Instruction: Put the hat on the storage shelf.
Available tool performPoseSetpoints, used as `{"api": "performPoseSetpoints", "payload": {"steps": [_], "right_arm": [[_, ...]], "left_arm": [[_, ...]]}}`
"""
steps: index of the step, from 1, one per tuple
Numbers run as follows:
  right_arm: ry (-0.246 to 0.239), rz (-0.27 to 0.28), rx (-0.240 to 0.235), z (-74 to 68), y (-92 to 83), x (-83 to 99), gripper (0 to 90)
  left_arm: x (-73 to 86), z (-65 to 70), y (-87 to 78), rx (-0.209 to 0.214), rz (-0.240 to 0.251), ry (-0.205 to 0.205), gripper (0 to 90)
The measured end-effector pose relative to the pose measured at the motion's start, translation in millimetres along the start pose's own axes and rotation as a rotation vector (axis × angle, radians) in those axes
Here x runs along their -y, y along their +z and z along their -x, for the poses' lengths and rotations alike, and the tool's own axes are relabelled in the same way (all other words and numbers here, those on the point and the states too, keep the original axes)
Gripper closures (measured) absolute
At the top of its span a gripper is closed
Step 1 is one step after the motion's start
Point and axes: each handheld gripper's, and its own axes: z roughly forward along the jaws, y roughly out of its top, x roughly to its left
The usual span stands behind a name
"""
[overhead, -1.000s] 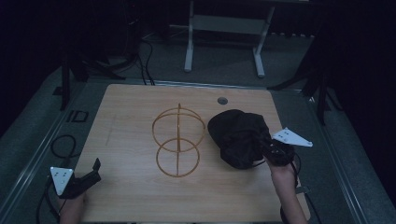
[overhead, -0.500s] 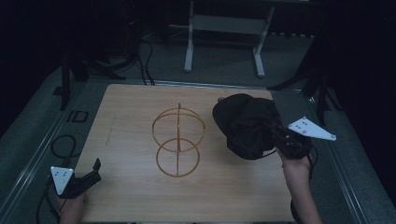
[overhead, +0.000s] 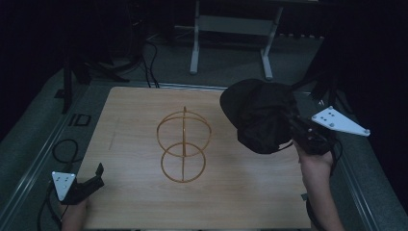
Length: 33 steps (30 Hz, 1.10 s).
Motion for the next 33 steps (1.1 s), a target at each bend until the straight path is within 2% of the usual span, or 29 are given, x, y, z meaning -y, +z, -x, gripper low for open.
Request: {"api": "performPoseSetpoints", "payload": {"steps": [11,16,22,33], "right_arm": [[-0.033,0.058,-0.016,-13.5,3.6,-29.8,86.3],[-0.035,0.085,-0.055,-25.9,9.0,-42.4,86.3],[-0.037,0.104,-0.109,-45.1,20.1,-49.3,86.3],[-0.064,0.103,-0.203,-82.1,43.7,-55.2,86.3]], "left_arm": [[0.2,0.0,-0.5,0.001,0.005,0.002,1.8],[0.3,-0.3,-0.5,0.004,0.007,0.001,1.8],[0.3,-0.2,-0.7,0.005,0.009,0.001,1.8],[0.4,-0.3,-1.1,0.009,0.010,0.003,1.8]]}}
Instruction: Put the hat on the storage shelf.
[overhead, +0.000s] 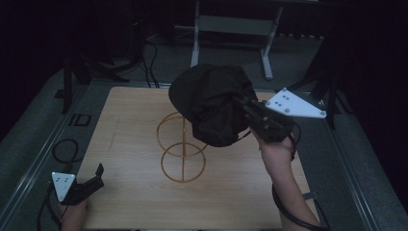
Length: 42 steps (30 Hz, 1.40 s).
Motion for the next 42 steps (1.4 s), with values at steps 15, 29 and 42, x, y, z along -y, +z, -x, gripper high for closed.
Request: {"api": "performPoseSetpoints", "payload": {"steps": [15,29,42], "right_arm": [[-0.024,-0.012,-0.117,-40.0,36.1,-2.5,86.2],[0.010,-0.094,-0.153,-47.0,61.1,28.3,86.2],[0.050,-0.157,-0.178,-46.5,70.4,60.7,86.0]], "left_arm": [[0.0,-0.1,-0.1,0.001,-0.001,0.000,1.8],[-0.2,-0.6,0.1,0.007,-0.007,-0.004,1.8],[-0.1,-0.5,0.0,0.010,-0.006,-0.004,1.8]]}}
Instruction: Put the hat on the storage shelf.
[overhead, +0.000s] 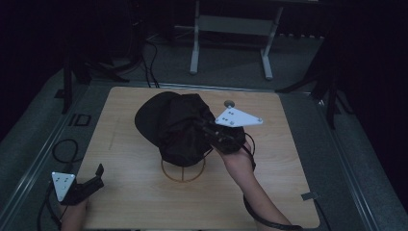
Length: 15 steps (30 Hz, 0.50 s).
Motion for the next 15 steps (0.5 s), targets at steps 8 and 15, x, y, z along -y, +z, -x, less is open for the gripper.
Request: {"api": "performPoseSetpoints", "payload": {"steps": [8,15], "right_arm": [[0.020,-0.010,0.005,3.3,0.7,10.3,85.4],[0.025,-0.019,-0.002,5.4,4.0,13.3,79.2]], "left_arm": [[0.0,0.1,0.0,0.001,-0.001,0.001,1.8],[0.0,0.4,0.2,0.000,0.000,0.001,1.8]]}}
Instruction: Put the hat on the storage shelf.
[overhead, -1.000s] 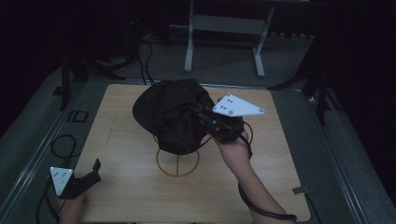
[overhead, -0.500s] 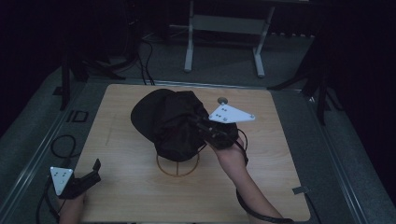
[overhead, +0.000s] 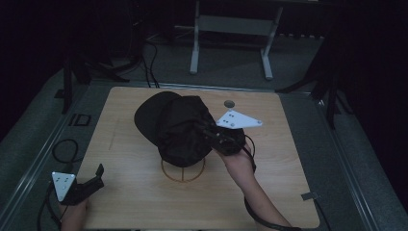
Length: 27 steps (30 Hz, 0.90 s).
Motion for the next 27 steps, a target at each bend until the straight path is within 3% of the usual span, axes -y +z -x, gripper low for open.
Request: {"api": "performPoseSetpoints", "payload": {"steps": [9,27], "right_arm": [[0.019,-0.021,0.003,1.8,7.5,3.7,66.5],[0.030,-0.038,-0.021,2.9,12.2,4.5,62.7]], "left_arm": [[0.0,-0.3,-0.3,0.004,-0.001,-0.001,1.8],[0.0,-0.1,-0.3,0.005,-0.001,0.000,1.8]]}}
